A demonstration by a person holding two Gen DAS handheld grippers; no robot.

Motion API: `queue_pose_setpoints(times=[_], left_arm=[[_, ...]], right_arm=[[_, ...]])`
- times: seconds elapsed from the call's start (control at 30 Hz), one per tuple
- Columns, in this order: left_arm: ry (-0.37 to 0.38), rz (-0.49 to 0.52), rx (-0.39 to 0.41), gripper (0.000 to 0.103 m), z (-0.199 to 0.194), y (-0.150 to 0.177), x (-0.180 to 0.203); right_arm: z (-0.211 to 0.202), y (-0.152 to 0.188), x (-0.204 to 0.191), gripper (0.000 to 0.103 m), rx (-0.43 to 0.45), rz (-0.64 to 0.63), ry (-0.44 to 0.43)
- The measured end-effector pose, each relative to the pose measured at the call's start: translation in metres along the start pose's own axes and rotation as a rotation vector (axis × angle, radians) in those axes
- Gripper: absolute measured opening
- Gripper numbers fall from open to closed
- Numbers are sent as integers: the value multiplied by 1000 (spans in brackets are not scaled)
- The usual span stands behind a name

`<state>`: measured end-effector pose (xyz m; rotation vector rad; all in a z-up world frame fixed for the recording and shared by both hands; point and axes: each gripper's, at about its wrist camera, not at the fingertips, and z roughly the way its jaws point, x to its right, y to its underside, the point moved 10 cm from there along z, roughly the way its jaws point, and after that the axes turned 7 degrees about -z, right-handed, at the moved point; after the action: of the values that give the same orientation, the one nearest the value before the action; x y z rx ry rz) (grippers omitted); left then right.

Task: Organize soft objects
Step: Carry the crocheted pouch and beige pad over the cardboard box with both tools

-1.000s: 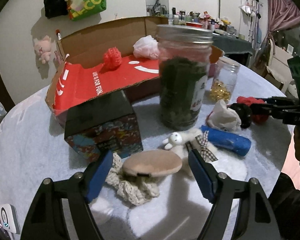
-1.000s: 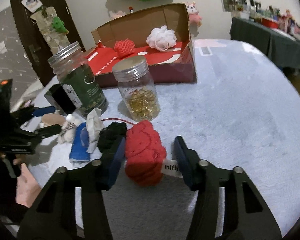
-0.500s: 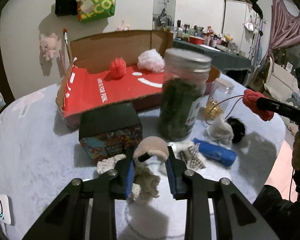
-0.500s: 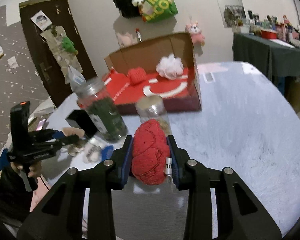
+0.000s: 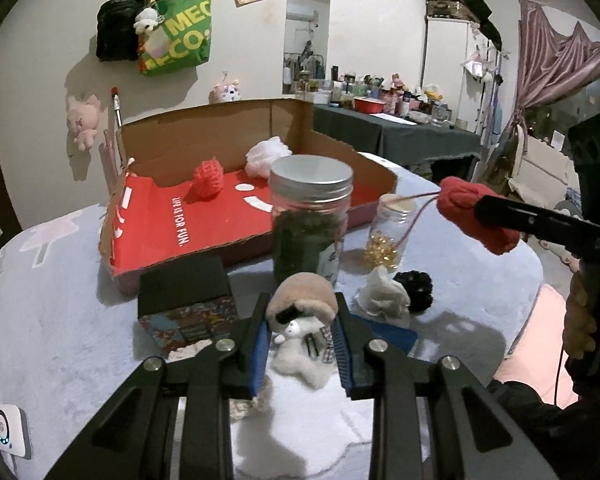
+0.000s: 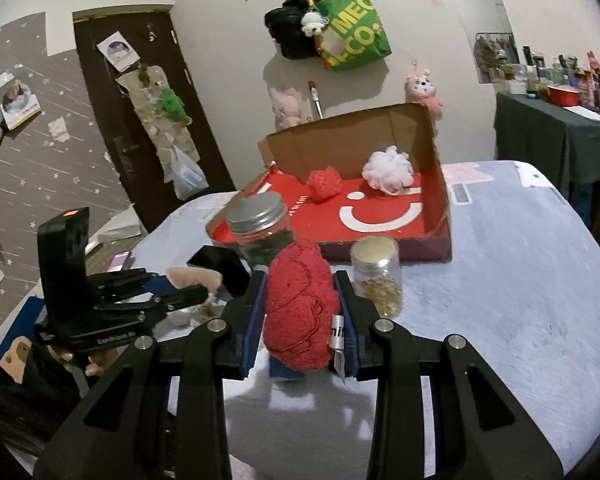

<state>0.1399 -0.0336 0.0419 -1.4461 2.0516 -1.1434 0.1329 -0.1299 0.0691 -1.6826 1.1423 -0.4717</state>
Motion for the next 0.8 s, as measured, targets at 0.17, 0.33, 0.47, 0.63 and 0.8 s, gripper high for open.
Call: queue_pose_setpoints(times=[0.17, 0.33, 0.47, 0.63, 0.8], left_arm=[[9, -6, 4, 30, 1, 0, 5], [29, -23, -26, 30, 11, 10, 8], [35, -40, -46, 30, 18, 18, 8], [40, -57, -46, 30, 16, 18, 5], [4, -64, -30, 30, 8, 14, -8]], right_arm=[[8, 6, -2, 32, -17, 23, -32], [31, 31, 0, 32, -86, 67, -58], [44, 45, 2, 32, -126, 88, -67], [43, 47, 7, 32, -125, 113, -74], [37, 42, 15, 32, -112, 138, -76]])
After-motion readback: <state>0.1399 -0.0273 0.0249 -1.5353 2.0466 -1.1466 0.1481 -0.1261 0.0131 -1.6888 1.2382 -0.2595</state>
